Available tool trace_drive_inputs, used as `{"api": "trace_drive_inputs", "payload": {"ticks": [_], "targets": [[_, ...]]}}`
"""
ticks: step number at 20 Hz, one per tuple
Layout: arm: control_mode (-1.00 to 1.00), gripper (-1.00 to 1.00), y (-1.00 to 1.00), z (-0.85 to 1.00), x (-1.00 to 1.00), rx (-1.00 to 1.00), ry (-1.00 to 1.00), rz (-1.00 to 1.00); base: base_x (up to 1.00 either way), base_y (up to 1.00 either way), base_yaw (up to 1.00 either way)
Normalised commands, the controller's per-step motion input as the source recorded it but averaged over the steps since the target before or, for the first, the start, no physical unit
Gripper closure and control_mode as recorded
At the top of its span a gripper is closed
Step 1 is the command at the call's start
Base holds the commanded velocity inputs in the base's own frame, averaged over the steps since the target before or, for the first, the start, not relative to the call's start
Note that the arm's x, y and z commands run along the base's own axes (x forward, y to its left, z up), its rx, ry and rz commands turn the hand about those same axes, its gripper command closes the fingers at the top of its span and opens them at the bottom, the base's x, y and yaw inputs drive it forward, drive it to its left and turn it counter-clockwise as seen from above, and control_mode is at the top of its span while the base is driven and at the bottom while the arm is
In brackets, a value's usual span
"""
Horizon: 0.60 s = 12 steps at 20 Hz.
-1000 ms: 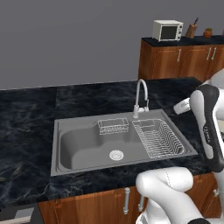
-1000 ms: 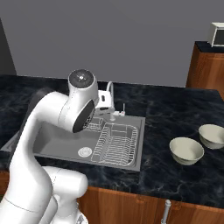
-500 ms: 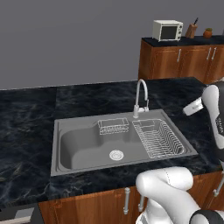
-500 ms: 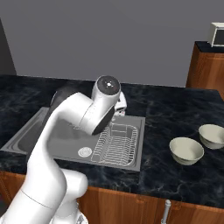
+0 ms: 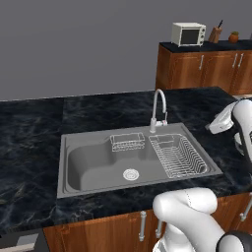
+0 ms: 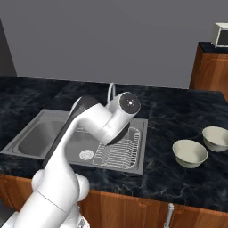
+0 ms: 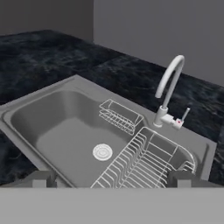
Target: Rinse each bowl for a few seconds and place them down in the sink or on the counter.
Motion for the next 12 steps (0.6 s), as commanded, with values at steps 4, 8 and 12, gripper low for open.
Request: {"api": "trace_drive_inputs", "payload": {"ticks": [4, 8, 12], "targets": [[-1.0, -1.0, 0.0, -0.31, 0.38, 0.04, -0.15, 0.07, 0.0, 0.0, 0.0], [-1.0, -1.0, 0.0, -0.23, 0.45, 0.06, -0.1, 0.03, 0.0, 0.0, 0.0], [-1.0, -1.0, 0.0, -0.19, 0.52, 0.06, -0.05, 0.02, 0.0, 0.0, 0.0]]}}
